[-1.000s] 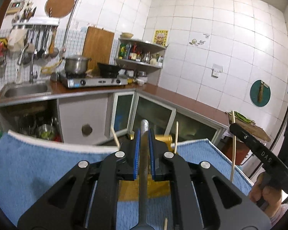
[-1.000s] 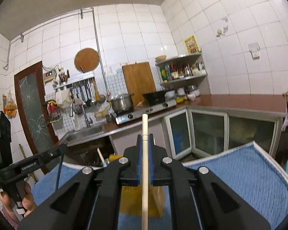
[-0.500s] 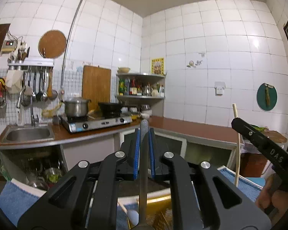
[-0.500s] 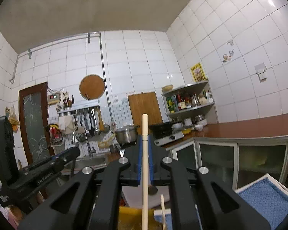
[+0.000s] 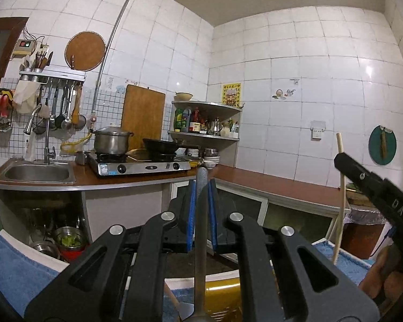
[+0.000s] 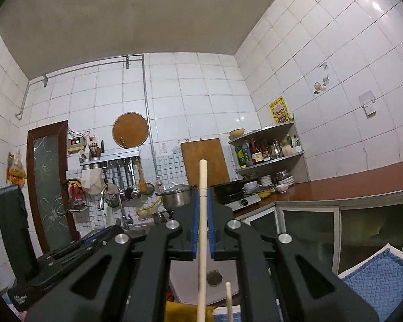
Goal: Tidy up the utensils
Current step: 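Open both tools to release the knife and chopstick into the holder, then move both tools back to the remaining wooden chopsticks on the towel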
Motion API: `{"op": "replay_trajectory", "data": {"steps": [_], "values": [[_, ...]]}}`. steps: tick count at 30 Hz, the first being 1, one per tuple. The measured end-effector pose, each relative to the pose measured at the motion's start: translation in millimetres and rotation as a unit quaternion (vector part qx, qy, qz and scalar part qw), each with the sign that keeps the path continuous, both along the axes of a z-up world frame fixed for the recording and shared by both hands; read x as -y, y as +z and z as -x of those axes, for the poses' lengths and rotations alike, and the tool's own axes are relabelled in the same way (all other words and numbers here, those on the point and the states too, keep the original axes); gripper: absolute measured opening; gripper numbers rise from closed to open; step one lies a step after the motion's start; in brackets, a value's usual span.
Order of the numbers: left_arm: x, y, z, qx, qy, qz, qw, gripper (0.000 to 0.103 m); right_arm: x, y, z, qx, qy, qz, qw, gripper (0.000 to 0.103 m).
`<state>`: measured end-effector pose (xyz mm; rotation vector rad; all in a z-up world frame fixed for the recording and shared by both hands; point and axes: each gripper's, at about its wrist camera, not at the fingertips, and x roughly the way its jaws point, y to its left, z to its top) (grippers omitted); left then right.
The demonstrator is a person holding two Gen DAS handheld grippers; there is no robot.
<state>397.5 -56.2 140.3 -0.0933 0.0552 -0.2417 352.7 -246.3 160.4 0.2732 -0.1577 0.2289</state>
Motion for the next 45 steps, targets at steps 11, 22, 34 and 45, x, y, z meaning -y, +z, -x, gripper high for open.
{"op": "replay_trajectory", "data": {"steps": [11,22,34,45], "values": [[-1,-21,-8,-0.013,0.003,-0.002,0.9999,0.008,-2,8,0,0.018,-0.003,0.001,1.000,0.006],[-7,-47,0,-0.054,-0.003,-0.016,0.9984,0.008,-4,-50,2,-0.062,0.032,0.047,0.996,0.006],[-30,-62,22,-0.177,-0.008,-0.004,0.9842,0.016,5,-82,3,-0.208,0.040,0.075,0.974,0.007],[-60,-66,96,-0.211,0.014,-0.017,0.9772,0.088,16,-77,53,-0.265,-0.005,0.094,0.960,0.050]]}}
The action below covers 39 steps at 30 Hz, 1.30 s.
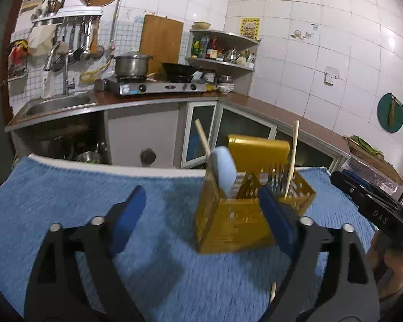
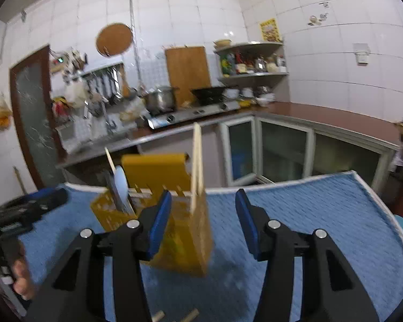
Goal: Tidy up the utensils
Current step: 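Move both tools back to the remaining wooden chopsticks on the towel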
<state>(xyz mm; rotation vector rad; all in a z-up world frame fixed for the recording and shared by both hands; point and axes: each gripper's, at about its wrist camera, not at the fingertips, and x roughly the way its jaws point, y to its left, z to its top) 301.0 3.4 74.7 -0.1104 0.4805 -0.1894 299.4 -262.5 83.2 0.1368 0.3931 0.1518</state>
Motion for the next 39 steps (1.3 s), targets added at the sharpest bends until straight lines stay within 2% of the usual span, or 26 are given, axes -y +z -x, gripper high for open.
{"op": "replay_trajectory", "data": {"steps": [2,5,8,12,20,25,30,34,39], "values": [[-8,-4,11,-0.010,0.005,0.004,0.9999,0.095,-2,-5,12,-0.016,-0.016,0.016,1.000,0.051],[-16,-12,26,-0.029,0.014,0.011,0.9994,0.098,-7,-20,27,-0.052,-0.031,0.029,0.998,0.052],[-21,-24,39,-0.051,0.014,0.012,0.9985,0.098,-15,-36,42,-0.074,-0.035,0.036,0.996,0.057],[-24,-38,54,-0.066,0.016,0.005,0.9977,0.098,-25,-55,55,-0.103,-0.031,0.032,0.994,0.057],[-28,-59,64,-0.075,0.017,-0.012,0.9969,0.098,-40,-83,66,-0.128,-0.031,0.039,0.991,0.057],[-30,-75,64,-0.078,0.018,-0.013,0.9967,0.098,-40,-88,66,-0.135,-0.037,0.041,0.989,0.057],[-29,-76,65,-0.074,0.005,-0.033,0.9967,0.098,-37,-88,66,-0.145,-0.047,0.040,0.987,0.057],[-36,-79,62,-0.088,0.005,-0.009,0.9961,0.098,-35,-90,63,-0.160,-0.054,0.040,0.985,0.057],[-38,-89,54,-0.113,0.006,-0.004,0.9936,0.098,-43,-103,56,-0.198,-0.045,0.049,0.978,0.057]]}}
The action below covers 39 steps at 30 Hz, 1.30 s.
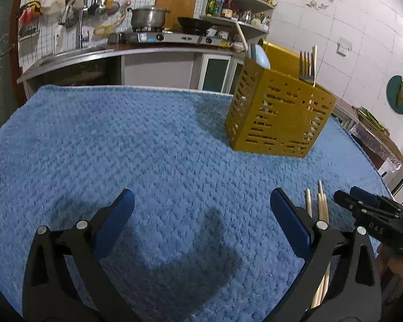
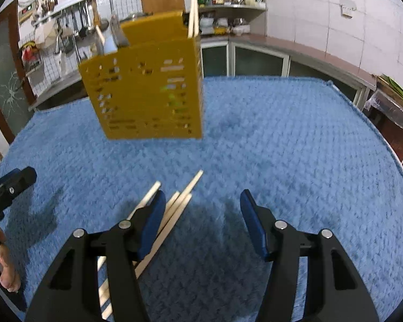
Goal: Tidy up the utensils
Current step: 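Move both tools back to the remaining wooden chopsticks on the towel, then grasp a chopstick with the right tool while the left tool grasps another chopstick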
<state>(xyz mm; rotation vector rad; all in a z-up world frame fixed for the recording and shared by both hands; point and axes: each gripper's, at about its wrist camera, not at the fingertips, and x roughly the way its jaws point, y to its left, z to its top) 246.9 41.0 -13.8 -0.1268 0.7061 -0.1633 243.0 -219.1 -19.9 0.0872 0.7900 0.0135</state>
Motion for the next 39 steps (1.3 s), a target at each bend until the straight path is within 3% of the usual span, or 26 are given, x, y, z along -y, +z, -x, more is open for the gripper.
{"op": "replay_trajectory", "data": {"steps": [5,11,14,17,29,39], "values": [[1,-2,-1,-0.006,-0.003,0.006,1.0000,0.098,-4,-13,-6,-0.034,0.011,-0.013,0.999,0.043],[3,-2,0,-0.007,-0.006,0.006,0.9999,0.098,-7,-16,-12,-0.045,0.019,-0.039,0.998,0.036],[4,-3,1,-0.008,-0.008,0.005,0.9999,0.098,-10,-16,-12,-0.053,0.027,-0.040,0.997,0.025],[4,-2,2,-0.007,-0.007,0.008,0.9999,0.098,-13,-16,-9,-0.061,0.027,-0.031,0.997,0.020],[11,4,3,-0.003,-0.007,-0.016,0.9998,0.098,-27,-16,-21,-0.083,0.001,-0.017,0.996,0.018],[29,10,-6,-0.061,-0.043,0.012,0.9971,0.098,19,-8,-37,-0.098,0.027,-0.069,0.992,0.006]]}}
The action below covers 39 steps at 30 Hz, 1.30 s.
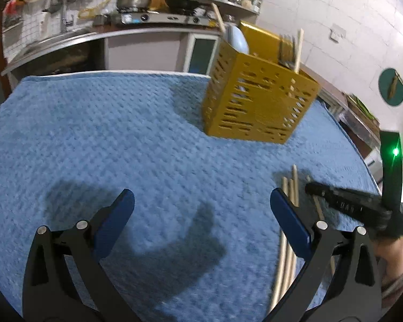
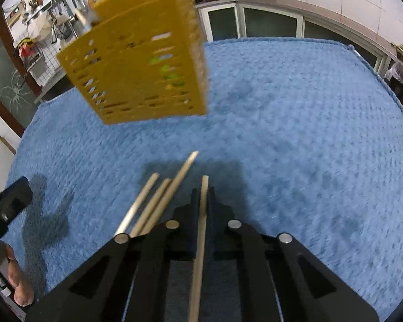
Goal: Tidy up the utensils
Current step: 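Grasp a chopstick with the right tool while the left tool grasps another chopstick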
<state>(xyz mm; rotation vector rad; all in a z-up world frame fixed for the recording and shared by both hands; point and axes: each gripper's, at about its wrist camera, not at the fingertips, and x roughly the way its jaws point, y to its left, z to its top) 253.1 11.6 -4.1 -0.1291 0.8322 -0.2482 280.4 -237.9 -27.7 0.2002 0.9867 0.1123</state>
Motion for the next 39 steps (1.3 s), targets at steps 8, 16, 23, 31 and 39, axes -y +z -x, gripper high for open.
{"op": "replay_trajectory", "data": {"steps": [8,16,23,31,39], "values": [[64,-12,-7,-0.019,-0.078,-0.047,0.9957,0.082,35,2,1,0.001,0.000,0.012,1.000,0.006],[100,-34,-23,-0.066,-0.116,-0.042,0.9902,0.048,52,-6,10,0.001,0.002,0.014,1.000,0.006],[123,-43,-23,-0.059,-0.131,-0.096,0.9849,0.033,53,-9,9,0.000,0.002,0.006,1.000,0.006],[148,-44,-45,-0.061,-0.126,-0.129,0.9817,0.027,51,-11,10,-0.002,-0.004,0.007,1.000,0.006],[140,-41,-57,-0.076,-0.115,-0.110,0.9843,0.008,49,-8,18,-0.020,0.003,0.021,1.000,0.008]]}}
